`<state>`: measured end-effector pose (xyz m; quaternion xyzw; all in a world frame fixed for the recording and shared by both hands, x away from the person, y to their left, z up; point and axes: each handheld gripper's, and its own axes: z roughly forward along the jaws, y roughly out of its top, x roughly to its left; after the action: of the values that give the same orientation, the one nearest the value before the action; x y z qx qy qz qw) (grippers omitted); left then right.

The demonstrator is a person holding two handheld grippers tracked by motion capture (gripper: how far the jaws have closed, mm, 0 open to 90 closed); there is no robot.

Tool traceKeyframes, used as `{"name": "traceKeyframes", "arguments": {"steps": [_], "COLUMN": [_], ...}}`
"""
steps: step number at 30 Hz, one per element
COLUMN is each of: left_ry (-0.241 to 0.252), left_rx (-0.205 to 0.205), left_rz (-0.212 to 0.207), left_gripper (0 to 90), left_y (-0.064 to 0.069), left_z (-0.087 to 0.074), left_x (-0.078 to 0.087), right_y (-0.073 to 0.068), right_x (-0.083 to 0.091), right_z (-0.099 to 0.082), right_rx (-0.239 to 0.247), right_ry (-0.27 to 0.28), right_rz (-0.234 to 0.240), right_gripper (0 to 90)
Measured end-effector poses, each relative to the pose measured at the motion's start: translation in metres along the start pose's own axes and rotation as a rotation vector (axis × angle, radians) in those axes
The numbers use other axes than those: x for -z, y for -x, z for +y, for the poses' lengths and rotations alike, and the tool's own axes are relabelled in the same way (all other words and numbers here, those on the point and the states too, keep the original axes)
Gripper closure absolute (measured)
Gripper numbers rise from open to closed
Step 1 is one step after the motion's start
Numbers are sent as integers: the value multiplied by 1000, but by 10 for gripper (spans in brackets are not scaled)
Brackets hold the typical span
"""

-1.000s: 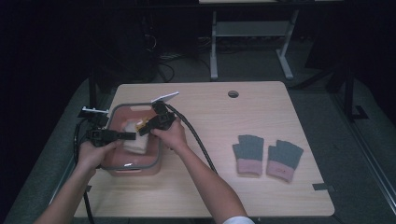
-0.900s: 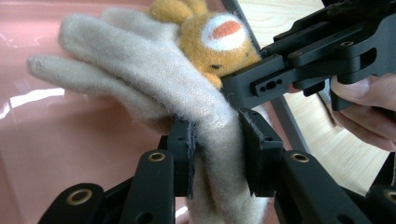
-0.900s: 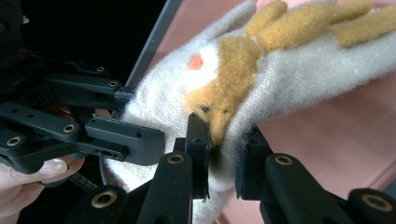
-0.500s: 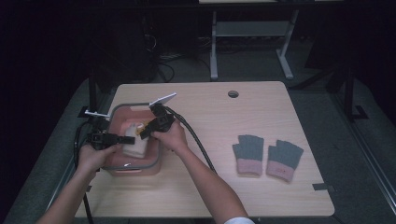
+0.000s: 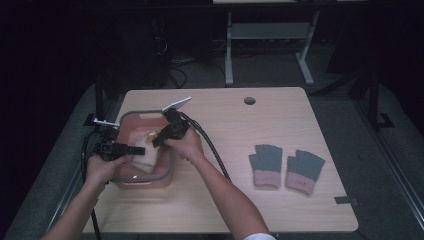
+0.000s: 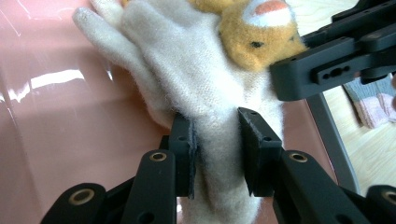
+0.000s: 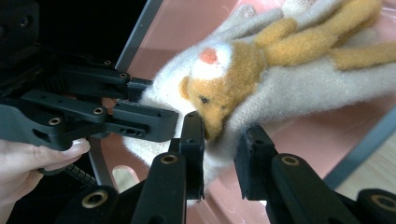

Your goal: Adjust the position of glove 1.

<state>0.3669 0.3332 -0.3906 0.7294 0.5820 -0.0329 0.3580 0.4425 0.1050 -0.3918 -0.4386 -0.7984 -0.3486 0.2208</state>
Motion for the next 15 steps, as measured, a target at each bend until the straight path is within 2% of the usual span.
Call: {"name": "traceKeyframes", "arguments": {"steps": [4,6,9,11,15], "left_ry": [-4,-17,-31,-39,-38], "left_rx": [7,-5,-5,2,9], "left_rz": [17,31,55,60,63], "left_gripper": [689,689,688,687,645], "left_y": [0,0,-1,-3,-3], "left_z": [-1,-1,-3,-4,-3], "left_x": [-2,-2,-3,-4,-4], "right_y": [1,1,4,6,6], "right_x": [4,7,13,20,28], "right_z": [-1,-3,-4,-5,-6], "right_rx": [-3,-1,-7,-11,-1], "right_ry": [0,3,27,46,54], "right_rz": [-3,-7,2,23,18], "right_gripper": [723,717,715,715,715]}}
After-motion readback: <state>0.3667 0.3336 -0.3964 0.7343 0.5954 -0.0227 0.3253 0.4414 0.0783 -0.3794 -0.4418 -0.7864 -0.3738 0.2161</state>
